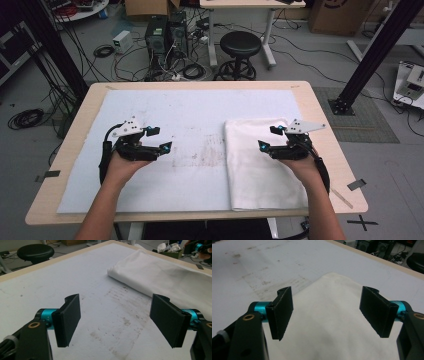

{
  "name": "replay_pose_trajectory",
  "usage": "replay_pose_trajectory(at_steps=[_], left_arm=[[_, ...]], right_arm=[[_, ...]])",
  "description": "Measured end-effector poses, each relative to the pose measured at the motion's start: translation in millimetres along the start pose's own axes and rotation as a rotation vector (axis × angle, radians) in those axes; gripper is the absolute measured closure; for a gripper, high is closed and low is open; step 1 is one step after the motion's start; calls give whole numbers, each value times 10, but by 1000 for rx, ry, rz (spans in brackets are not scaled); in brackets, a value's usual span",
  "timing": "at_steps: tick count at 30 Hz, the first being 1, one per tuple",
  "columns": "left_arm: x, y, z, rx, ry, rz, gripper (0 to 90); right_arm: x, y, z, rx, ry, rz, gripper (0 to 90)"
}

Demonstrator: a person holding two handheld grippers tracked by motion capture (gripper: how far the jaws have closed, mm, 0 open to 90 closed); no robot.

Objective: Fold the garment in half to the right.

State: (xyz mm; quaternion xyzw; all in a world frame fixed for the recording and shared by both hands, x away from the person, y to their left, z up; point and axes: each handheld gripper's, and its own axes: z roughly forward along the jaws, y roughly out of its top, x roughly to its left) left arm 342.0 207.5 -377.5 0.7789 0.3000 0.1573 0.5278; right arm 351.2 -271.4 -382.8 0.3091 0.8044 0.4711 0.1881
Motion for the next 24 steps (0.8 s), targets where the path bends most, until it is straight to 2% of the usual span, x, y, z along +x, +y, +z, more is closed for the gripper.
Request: replay_pose_trajectory(at_steps=[11,24], left_arm=[[9,-16,2,0,2,6,249],[8,-18,8,3,-2,9,249]], right_arm=[[-83,-208,63,53,-15,39,277],[-111,-215,28,38,-24,49,278]])
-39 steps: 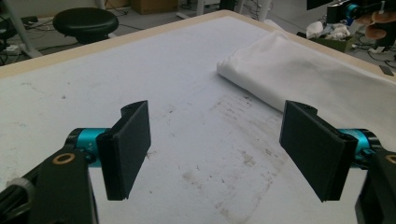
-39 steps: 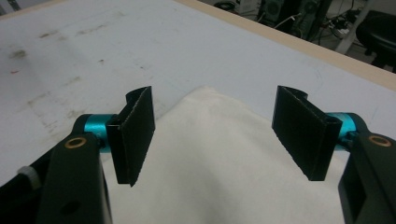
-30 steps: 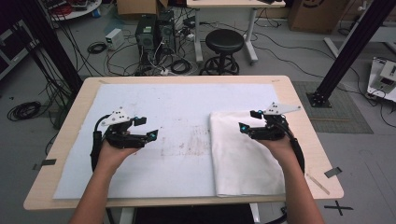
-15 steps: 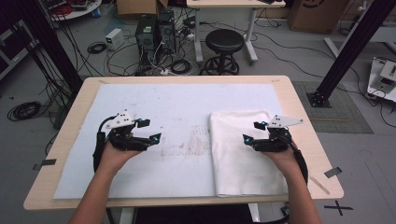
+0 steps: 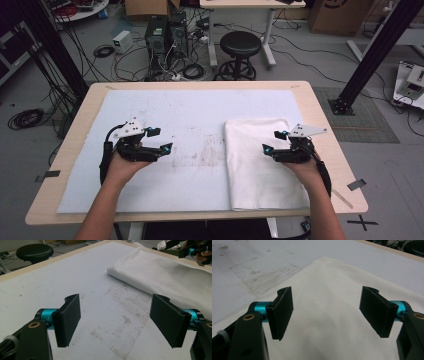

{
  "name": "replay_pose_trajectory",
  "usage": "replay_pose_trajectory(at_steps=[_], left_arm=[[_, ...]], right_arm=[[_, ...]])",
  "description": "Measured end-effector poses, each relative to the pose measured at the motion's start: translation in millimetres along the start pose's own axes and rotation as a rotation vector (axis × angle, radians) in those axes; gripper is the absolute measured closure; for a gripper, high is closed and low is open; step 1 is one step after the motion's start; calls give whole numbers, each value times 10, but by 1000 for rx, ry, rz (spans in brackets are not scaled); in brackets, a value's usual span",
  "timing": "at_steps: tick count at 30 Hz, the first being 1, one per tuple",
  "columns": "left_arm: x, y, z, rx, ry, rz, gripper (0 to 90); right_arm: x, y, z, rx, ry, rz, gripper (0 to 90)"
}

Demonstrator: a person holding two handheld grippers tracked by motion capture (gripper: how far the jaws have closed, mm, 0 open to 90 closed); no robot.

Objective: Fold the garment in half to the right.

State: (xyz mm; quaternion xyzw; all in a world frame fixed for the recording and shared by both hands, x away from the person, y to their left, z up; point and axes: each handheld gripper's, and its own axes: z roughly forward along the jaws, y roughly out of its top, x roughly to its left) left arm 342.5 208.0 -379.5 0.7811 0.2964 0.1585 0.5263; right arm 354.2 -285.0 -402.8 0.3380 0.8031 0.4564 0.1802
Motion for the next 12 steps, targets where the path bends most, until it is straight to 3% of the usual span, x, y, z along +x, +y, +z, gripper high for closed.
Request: replay_pose_trajectory(at_steps=[12], left_arm=[[15,3,3,-5,1,-5,249]], right_arm=[[17,12,30,3,10,-6,278]])
